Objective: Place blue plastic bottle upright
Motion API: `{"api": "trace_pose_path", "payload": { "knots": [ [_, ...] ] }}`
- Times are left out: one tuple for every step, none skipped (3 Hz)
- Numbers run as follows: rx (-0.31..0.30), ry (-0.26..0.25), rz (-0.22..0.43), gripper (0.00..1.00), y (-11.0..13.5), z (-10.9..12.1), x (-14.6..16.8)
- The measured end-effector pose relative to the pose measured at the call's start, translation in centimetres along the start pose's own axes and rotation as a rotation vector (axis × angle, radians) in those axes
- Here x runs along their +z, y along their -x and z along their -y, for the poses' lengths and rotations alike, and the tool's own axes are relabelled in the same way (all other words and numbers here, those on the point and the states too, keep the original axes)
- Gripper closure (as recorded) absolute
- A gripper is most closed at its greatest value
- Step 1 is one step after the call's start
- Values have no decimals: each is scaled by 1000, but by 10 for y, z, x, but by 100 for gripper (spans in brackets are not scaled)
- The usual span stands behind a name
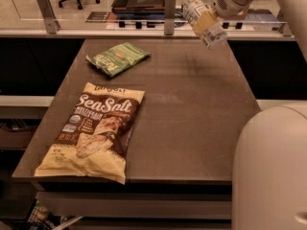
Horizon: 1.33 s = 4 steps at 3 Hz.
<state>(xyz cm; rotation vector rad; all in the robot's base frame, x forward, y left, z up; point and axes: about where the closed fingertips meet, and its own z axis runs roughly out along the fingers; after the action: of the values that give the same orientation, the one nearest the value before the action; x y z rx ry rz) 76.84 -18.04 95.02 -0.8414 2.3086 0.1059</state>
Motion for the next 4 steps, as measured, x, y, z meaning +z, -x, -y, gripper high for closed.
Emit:
{"api": "trace_pose_path", "payload": {
  "knots": [
    [-38,34,78,100,2,0,-12],
    [-61,63,132,100,2,-4,-17],
    [-85,92,188,100,4,-12,-20],
    [-105,119,256,100,13,-20,-23]
  ]
}}
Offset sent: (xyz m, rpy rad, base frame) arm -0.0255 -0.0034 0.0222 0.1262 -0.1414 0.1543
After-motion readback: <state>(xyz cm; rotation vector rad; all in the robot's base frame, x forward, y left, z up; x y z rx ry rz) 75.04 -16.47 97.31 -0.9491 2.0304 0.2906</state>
